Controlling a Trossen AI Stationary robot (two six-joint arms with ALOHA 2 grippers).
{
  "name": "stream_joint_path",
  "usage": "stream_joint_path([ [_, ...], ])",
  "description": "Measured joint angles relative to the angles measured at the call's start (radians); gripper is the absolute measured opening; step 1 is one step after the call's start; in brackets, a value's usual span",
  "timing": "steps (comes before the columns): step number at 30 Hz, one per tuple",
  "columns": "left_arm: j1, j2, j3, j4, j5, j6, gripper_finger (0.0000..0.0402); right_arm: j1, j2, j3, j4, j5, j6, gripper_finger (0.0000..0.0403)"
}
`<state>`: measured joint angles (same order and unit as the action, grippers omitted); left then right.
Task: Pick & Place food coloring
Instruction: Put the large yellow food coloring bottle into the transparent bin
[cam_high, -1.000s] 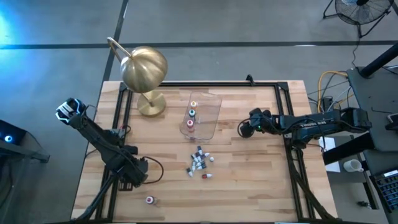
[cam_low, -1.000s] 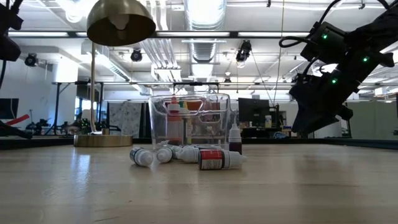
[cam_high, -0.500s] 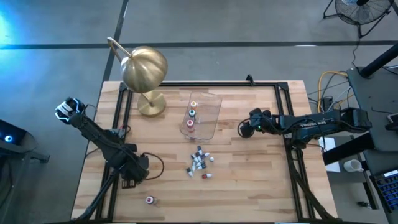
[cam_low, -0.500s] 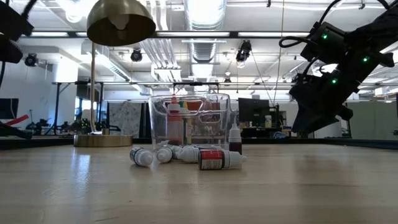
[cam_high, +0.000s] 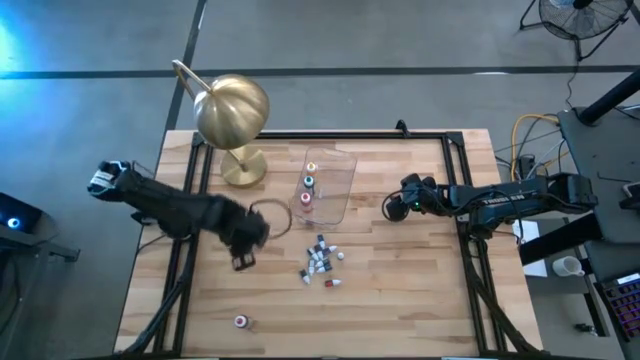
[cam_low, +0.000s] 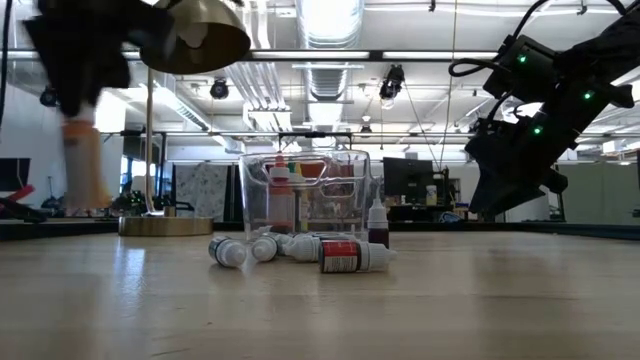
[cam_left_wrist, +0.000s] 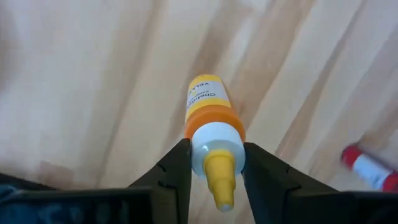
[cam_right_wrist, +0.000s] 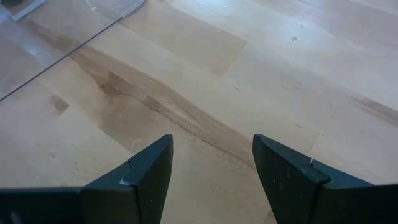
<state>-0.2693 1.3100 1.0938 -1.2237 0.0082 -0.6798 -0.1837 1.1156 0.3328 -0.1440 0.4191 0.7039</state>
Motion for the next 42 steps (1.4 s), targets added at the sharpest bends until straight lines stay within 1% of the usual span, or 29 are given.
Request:
stream_joint_path([
  [2,0.065,0.015,0.064,-0.04,-0.01,0.06,0.0095,0.0,0.0,0.0,0.0,0.0,0.0,0.0215],
  [4,0.122,0.039,0.141,-0.095,-0.051,0.106,0.0095,0.0,0.0,0.0,0.0,0.0,0.0,0.0215],
  [7,0.182,0.09,0.266,-0.1,-0.082,0.16,0.0095,0.0,0.0,0.0,0.0,0.0,0.001,0.0215],
  [10,0.214,0.172,0.404,-0.102,-0.101,0.227,0.0095,0.0,0.0,0.0,0.0,0.0,0.003,0.0215],
  [15,0.244,0.356,0.641,-0.178,-0.23,0.39,0.0095,0.0,0.0,0.0,0.0,0.0,0.003,0.0215],
  [21,0.293,0.538,0.857,-0.173,-0.227,0.537,0.0094,0.0,0.0,0.0,0.001,-0.001,0.003,0.0215],
  [23,0.306,0.586,0.911,-0.174,-0.206,0.569,0.0094,0.0,0.0,0.0,0.001,-0.007,0.003,0.0215],
  [26,0.321,0.649,0.973,-0.176,-0.169,0.609,0.0094,0.0,0.0,0.0,0.0,-0.011,0.003,0.0215],
  [30,0.341,0.731,1.021,-0.182,-0.141,0.667,0.0094,0.0,0.0,0.0,0.0,-0.011,0.002,0.0215],
  [36,0.353,0.853,1.06,-0.209,-0.13,0.725,0.0094,0.0,0.0,0.0,0.0,-0.011,-0.004,0.0215],
  [40,0.353,0.903,1.061,-0.222,-0.128,0.756,0.0094,0.0,0.0,0.0,-0.002,-0.011,-0.004,0.0215],
  [42,0.354,0.914,1.061,-0.226,-0.108,0.762,0.0094,0.0,0.0,0.0,-0.002,-0.011,-0.004,0.0215],
])
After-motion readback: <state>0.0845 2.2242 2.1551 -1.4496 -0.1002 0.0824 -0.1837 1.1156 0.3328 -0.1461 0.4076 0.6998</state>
